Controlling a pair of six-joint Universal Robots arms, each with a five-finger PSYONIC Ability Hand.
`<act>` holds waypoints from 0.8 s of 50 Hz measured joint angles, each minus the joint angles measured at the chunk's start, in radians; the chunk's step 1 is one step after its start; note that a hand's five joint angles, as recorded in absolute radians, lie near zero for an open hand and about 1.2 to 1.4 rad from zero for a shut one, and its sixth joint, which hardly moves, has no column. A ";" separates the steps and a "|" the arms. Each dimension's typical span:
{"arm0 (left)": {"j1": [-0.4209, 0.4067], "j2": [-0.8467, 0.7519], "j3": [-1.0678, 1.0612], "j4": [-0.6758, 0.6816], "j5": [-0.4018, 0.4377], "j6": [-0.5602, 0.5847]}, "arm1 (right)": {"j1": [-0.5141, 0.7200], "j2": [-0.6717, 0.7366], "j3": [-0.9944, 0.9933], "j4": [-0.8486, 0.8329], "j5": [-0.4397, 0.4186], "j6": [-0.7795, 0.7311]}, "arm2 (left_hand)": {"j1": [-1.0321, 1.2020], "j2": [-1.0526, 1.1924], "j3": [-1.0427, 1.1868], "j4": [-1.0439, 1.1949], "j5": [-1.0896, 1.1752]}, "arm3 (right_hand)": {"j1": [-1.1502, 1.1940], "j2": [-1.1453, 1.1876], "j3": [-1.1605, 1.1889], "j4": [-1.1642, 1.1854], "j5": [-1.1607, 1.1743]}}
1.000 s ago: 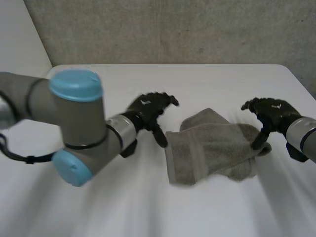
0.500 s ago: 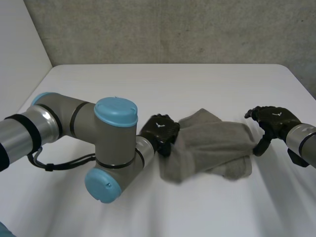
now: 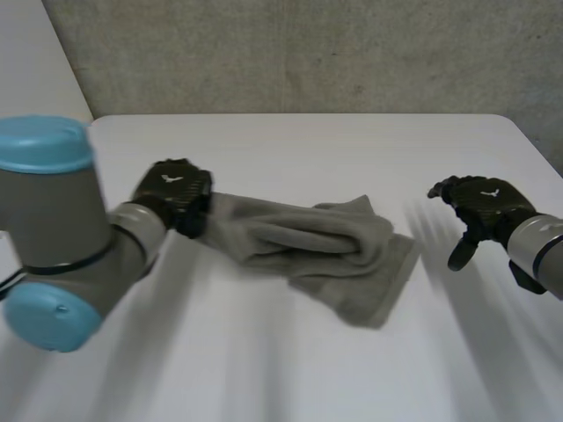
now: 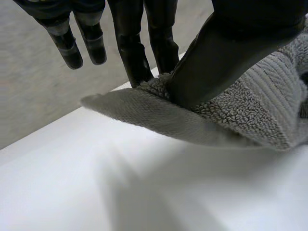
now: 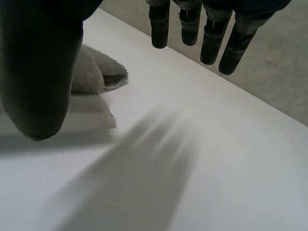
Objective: Fold the towel.
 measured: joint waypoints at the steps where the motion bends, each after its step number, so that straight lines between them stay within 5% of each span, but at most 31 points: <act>1: 0.016 0.009 -0.013 0.000 0.006 0.010 | 0.004 0.001 0.001 -0.001 0.000 0.000 | 0.000 0.000 0.000 0.000 0.000 | 0.000 0.000 0.000 0.000 0.000; 16: 0.250 0.085 -0.268 0.040 0.117 0.178 | 0.076 0.006 0.018 -0.008 0.003 -0.005 | 0.000 0.005 0.000 0.000 0.000 | 0.000 0.000 0.000 0.000 0.000; 19: 0.273 0.087 -0.296 0.050 0.122 0.177 | 0.090 0.006 0.022 -0.008 0.001 -0.007 | -0.140 -0.153 0.000 0.000 -0.178 | 0.000 0.000 0.000 0.000 0.000; 25: 0.279 0.113 -0.300 0.052 0.160 0.171 | 0.133 0.005 0.014 -0.009 0.001 -0.003 | -1.011 -1.028 0.000 0.000 -1.093 | 0.000 0.000 0.000 0.000 0.000; 40: 0.131 0.054 -0.042 0.050 0.187 0.081 | 0.205 0.052 -0.053 -0.010 0.007 0.100 | -1.024 -1.039 0.000 0.000 -1.099 | 0.000 0.000 0.000 0.000 0.000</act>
